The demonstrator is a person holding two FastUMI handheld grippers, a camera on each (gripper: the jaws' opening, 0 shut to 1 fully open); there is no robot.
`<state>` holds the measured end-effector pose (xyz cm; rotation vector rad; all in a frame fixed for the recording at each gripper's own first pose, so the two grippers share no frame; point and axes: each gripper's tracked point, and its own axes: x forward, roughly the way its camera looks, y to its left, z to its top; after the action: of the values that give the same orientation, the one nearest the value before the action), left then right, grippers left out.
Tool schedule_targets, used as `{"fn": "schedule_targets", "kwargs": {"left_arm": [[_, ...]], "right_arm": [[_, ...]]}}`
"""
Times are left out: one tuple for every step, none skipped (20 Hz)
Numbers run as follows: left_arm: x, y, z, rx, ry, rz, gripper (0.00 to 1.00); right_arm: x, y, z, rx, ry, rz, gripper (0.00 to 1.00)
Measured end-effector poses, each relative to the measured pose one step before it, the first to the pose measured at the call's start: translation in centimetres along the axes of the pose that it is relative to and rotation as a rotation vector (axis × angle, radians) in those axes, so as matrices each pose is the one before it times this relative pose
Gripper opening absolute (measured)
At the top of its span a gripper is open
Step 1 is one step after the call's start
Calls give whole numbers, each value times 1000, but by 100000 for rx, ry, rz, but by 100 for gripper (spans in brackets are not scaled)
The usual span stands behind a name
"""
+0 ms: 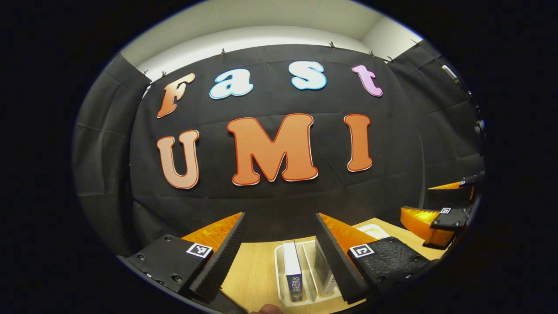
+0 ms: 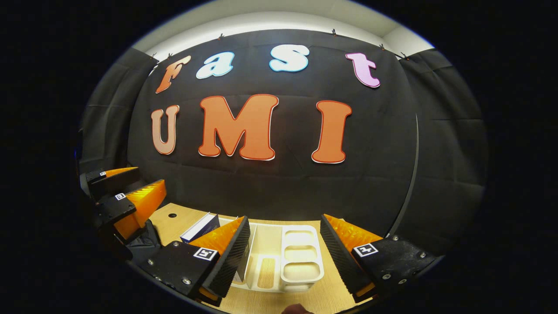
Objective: Open the schoolbag, grab two books from the bookshelf and put them into the schoolbag.
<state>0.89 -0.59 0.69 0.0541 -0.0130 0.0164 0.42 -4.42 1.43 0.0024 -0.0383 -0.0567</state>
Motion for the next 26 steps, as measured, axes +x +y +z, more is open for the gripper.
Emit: {"fn": "schedule_targets", "kwargs": {"left_arm": [[-407,555,-319,2489,246,1264,99],[-472,779,-264,3086,-14,1706,99],[-463,521,-666,3157,293,1009,100],[-510,645,-755,3406,1031,1458,98],[-598,677,-957,3371,1169,1253,98],[-506,606,-974,3145,1301,1483,98],[-362,409,-914,2809,1298,819,98],[-521,298,-1278,2990,1670,993,98],[-496,206,-1182,2949,1827,489,98],[-394,63,-1389,2706,1864,405,98],[-303,-75,-1166,2820,1937,31,98],[-263,-19,-1363,2959,2285,20,98],[-304,-163,-1120,3543,1482,-83,98],[-280,-378,-1263,3819,1392,-302,98],[-243,-398,-1288,4102,1398,-158,98],[-134,-365,-1082,3528,1080,-443,98],[-89,-592,-1126,3298,1448,-577,98],[-35,-467,-928,3061,1223,-582,98],[56,-693,-970,2429,1334,-884,98],[-54,-702,-1096,2389,1326,-754,98],[-219,-650,-1214,2451,1915,-959,98],[-54,-626,-1065,2469,1492,-633,98],[-117,-619,-1052,2277,2077,-903,98],[-95,-583,-1179,2596,1890,-234,98],[36,-673,-1140,2309,1911,-720,98],[19,-594,-1091,2535,1867,-610,98]], "right_arm": [[86,331,29,-49,99,515,97],[189,204,45,-314,-194,764,97],[123,355,125,-1018,-351,550,97],[214,337,-64,-952,105,707,97],[160,581,-78,-730,81,1368,97],[138,509,-56,-682,259,1115,97],[327,546,-102,-739,471,1454,97],[242,479,-185,-1027,451,1056,97],[244,557,-205,-961,492,1399,97],[241,479,-147,-881,217,979,98],[224,354,-202,-593,391,851,98],[327,373,-176,-184,465,747,98],[230,331,-222,-74,807,882,97],[239,406,-283,-39,491,925,97],[239,262,-203,-610,351,297,98],[263,239,-96,-427,329,632,98],[248,163,-106,-289,197,381,98],[129,164,-144,-10,229,605,97],[221,137,-188,17,206,246,97],[140,89,-238,128,490,512,98],[257,109,-200,93,466,326,98],[163,51,-139,-15,492,56,98],[117,35,-248,-43,445,254,98],[222,67,-158,-180,214,-203,98],[94,-31,-93,-140,20,121,98],[95,-120,-135,-301,147,-252,98]]}}
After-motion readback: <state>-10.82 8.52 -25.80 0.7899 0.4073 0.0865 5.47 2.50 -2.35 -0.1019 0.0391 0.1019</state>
